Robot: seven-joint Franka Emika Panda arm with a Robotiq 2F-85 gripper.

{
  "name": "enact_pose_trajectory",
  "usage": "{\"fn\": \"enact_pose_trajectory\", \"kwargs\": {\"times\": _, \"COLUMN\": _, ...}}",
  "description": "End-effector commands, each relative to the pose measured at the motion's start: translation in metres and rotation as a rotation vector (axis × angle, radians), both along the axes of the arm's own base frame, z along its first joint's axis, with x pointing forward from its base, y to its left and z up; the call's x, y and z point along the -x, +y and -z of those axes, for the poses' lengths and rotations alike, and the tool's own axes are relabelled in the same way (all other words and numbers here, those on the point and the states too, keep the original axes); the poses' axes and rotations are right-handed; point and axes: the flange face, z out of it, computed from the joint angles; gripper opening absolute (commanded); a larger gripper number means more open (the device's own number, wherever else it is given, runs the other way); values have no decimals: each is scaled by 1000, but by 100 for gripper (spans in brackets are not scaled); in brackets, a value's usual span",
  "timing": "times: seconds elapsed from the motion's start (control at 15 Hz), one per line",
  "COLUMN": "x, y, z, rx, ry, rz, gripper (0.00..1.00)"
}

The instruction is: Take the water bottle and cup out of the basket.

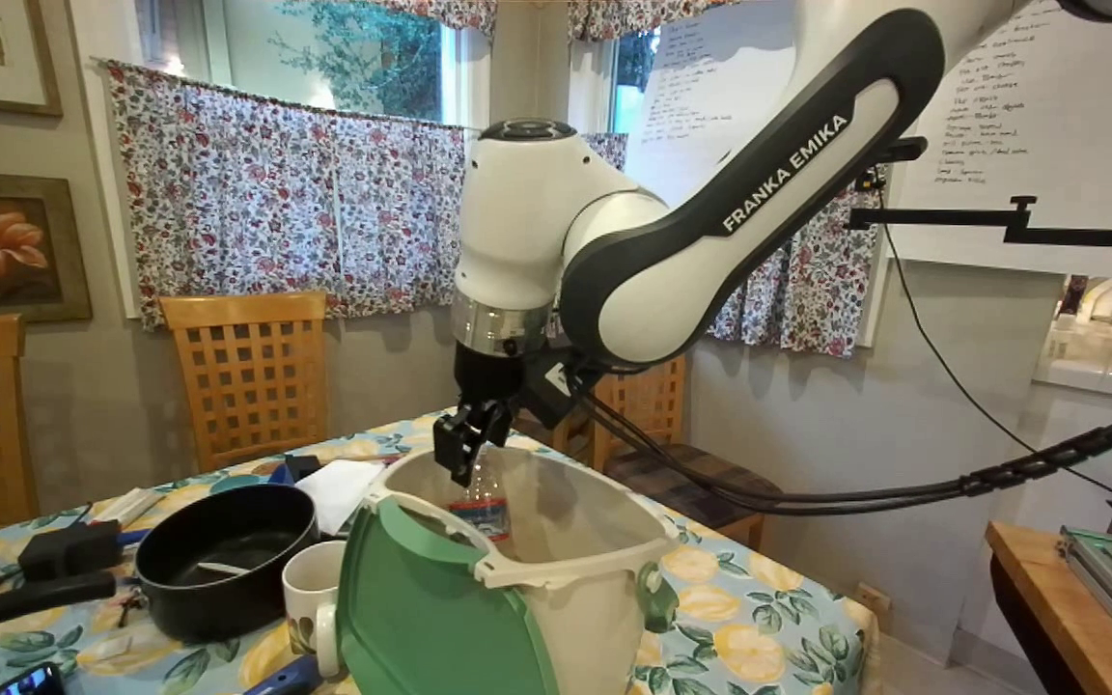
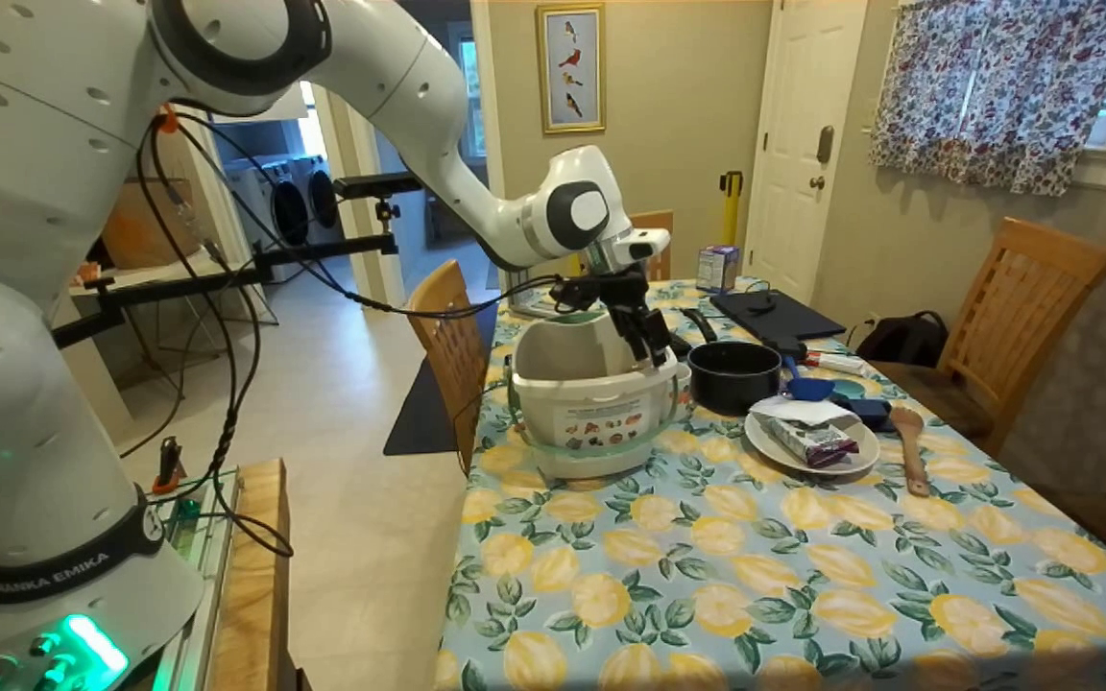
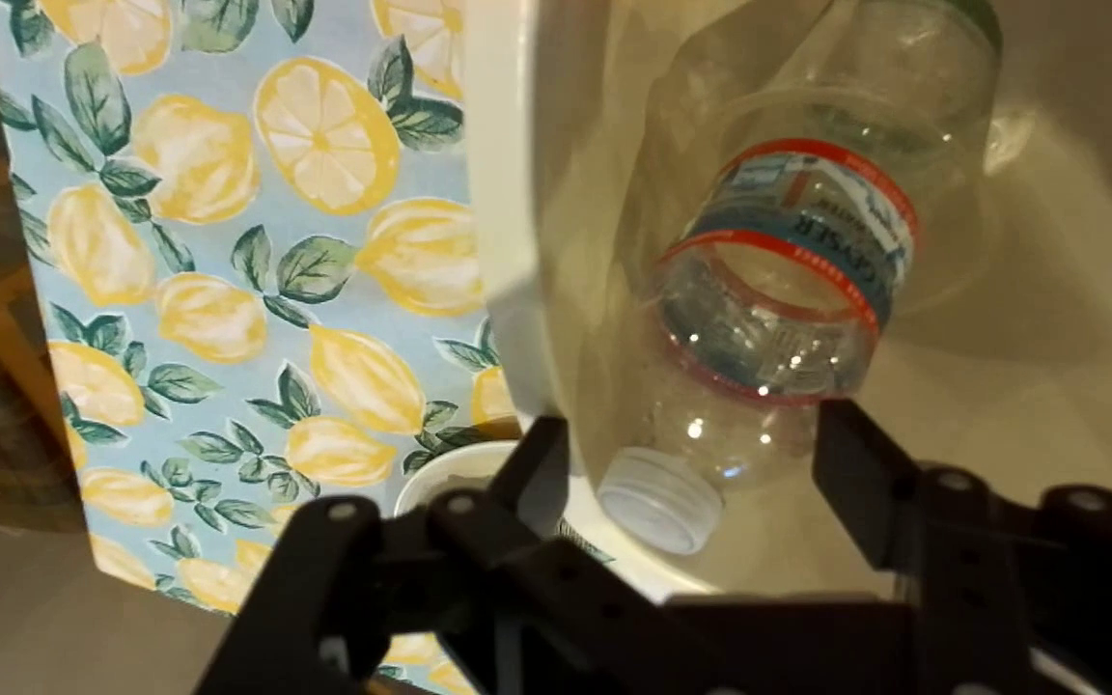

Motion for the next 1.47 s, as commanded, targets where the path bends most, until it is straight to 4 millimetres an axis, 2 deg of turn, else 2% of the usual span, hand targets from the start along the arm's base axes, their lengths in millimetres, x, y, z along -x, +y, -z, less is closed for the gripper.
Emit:
{"fn": "enact_pose_trajectory", "kwargs": {"times": 0.0, "x": -2, "y": 6, "z": 8, "rx": 31, "ry": 13, "rz": -4, "gripper": 59}}
{"fn": "enact_pose_trajectory", "kwargs": {"times": 0.07, "x": -1, "y": 7, "z": 9, "rx": 32, "ry": 16, "rz": -4, "gripper": 84}}
{"fn": "enact_pose_trajectory", "kwargs": {"times": 0.2, "x": -1, "y": 10, "z": 11, "rx": 30, "ry": 18, "rz": -8, "gripper": 87}}
{"fn": "enact_pose_trajectory", "kwargs": {"times": 0.27, "x": 0, "y": 10, "z": 12, "rx": 29, "ry": 22, "rz": -10, "gripper": 53}}
{"fn": "enact_pose_trajectory", "kwargs": {"times": 0.33, "x": 0, "y": 10, "z": 14, "rx": 30, "ry": 26, "rz": -11, "gripper": 49}}
{"fn": "enact_pose_trajectory", "kwargs": {"times": 0.4, "x": 0, "y": 10, "z": 16, "rx": 32, "ry": 29, "rz": -11, "gripper": 49}}
{"fn": "enact_pose_trajectory", "kwargs": {"times": 0.6, "x": 0, "y": 10, "z": 18, "rx": 34, "ry": 32, "rz": -11, "gripper": 27}}
{"fn": "enact_pose_trajectory", "kwargs": {"times": 0.93, "x": -1, "y": 9, "z": 12, "rx": 25, "ry": 19, "rz": -10, "gripper": 0}}
{"fn": "enact_pose_trajectory", "kwargs": {"times": 1.4, "x": 3, "y": 13, "z": -4, "rx": 6, "ry": -16, "rz": -17, "gripper": 0}}
